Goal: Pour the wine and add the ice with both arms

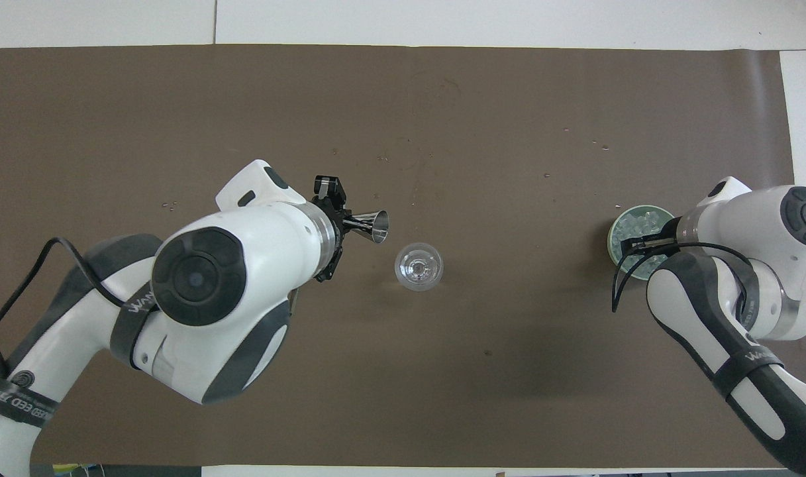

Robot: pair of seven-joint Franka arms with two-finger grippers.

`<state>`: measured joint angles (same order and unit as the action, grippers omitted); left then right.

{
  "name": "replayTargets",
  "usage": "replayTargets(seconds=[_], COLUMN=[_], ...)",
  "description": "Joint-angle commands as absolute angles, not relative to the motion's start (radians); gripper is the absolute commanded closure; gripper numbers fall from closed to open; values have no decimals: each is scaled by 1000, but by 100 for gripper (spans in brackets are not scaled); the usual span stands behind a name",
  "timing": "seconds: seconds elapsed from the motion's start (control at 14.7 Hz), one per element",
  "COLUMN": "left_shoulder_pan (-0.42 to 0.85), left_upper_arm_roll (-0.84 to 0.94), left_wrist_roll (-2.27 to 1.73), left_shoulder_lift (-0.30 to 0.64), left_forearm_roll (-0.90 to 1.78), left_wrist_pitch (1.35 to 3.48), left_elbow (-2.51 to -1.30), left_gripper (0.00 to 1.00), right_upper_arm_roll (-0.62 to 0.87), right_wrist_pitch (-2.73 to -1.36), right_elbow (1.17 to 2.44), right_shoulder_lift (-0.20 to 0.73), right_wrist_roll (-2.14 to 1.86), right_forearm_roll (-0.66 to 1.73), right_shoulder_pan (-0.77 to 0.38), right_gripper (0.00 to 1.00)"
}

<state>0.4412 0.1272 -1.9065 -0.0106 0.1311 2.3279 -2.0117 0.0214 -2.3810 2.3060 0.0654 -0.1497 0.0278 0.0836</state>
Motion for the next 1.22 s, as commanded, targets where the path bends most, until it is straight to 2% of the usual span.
replayTargets(seconds=[0.0,0.34,0.68,0.88,1.02,1.16], left_shoulder_pan=[336,135,-91,-227,-306,-363], left_upper_arm_roll=[133,132,132,132,133,133], left_wrist_roll=[-1734,-1398,-1114,-962,-921,-872], left_shoulder_lift=[-20,-11,83,170,269,337], left_forearm_roll=[340,726,929,968,974,979], left_wrist_pitch=[2352,2246,2107,2010,1897,1856], left_elbow=[-2055,-2065,-2063,-2034,-1950,-1901], left_gripper=[100,100,100,100,100,100], right_upper_arm_roll=[26,26,26,26,26,26], right_wrist_pitch=[-2399,-2404,-2401,-2399,-2399,-2399], right_elbow=[2290,2286,2289,2289,2287,2289], right_shoulder_lift=[83,87,86,87,87,87], right_wrist_roll=[-135,-94,-92,-92,-92,-92], right_forearm_roll=[40,40,40,40,40,40], right_shoulder_pan=[87,81,81,81,81,80], right_gripper=[41,42,46,59,71,79])
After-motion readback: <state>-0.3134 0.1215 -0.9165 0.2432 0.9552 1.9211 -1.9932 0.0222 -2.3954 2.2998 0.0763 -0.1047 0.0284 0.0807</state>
